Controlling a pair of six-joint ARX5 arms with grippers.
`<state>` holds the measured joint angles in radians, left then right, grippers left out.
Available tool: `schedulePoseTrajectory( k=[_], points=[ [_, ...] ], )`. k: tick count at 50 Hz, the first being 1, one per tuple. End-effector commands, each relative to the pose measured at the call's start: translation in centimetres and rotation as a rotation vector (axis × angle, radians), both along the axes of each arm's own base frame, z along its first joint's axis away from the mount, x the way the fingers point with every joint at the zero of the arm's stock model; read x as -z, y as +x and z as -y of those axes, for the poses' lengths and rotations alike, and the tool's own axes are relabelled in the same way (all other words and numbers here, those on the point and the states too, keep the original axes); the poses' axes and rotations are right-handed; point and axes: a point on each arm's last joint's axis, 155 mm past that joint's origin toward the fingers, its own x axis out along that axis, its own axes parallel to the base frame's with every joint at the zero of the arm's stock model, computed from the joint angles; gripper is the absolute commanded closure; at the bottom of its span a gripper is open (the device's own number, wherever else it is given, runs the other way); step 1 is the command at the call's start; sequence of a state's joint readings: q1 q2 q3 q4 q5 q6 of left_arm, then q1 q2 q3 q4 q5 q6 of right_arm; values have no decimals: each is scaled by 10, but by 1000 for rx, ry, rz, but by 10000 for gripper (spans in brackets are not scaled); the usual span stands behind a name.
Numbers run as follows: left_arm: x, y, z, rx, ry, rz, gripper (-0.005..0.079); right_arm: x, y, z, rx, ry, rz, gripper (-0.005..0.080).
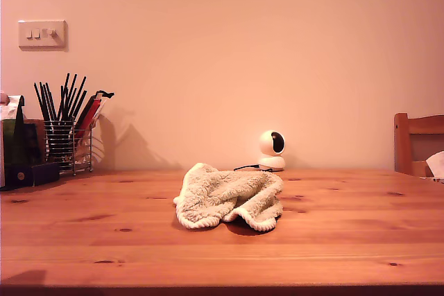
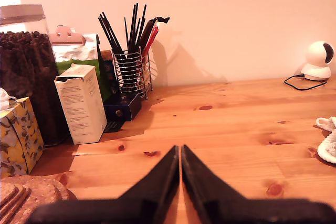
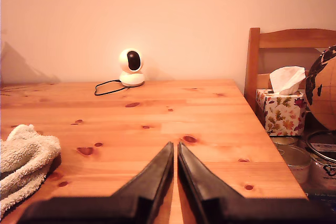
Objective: Fold the tea towel in front of you. After folding it, place it to the left side.
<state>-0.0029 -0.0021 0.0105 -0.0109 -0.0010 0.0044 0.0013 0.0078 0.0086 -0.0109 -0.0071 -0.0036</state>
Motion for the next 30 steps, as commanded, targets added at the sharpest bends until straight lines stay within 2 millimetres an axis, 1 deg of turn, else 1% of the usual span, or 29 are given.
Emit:
schedulePoseTrajectory(
  k=[1, 17, 20, 24, 26, 30],
  points=[
    [5, -4, 24, 149, -114, -47, 764, -15, -3, -22, -119, 55, 43, 765],
    [4, -4, 24, 149, -114, -46, 764, -15, -3, -22, -120, 55, 44, 765],
    [2, -4, 24, 150, -113, -36, 764, -17, -3, -22, -121, 56, 51, 765],
    [-12, -5, 29, 181, -168, 11, 764, -29, -5, -26, -145, 92, 89, 765],
    [-25, -7, 34, 212, -214, 55, 764, -39, -7, -29, -168, 142, 115, 765],
    [-55, -15, 46, 297, -287, 143, 764, -64, -13, -38, -231, 237, 180, 765]
  ],
)
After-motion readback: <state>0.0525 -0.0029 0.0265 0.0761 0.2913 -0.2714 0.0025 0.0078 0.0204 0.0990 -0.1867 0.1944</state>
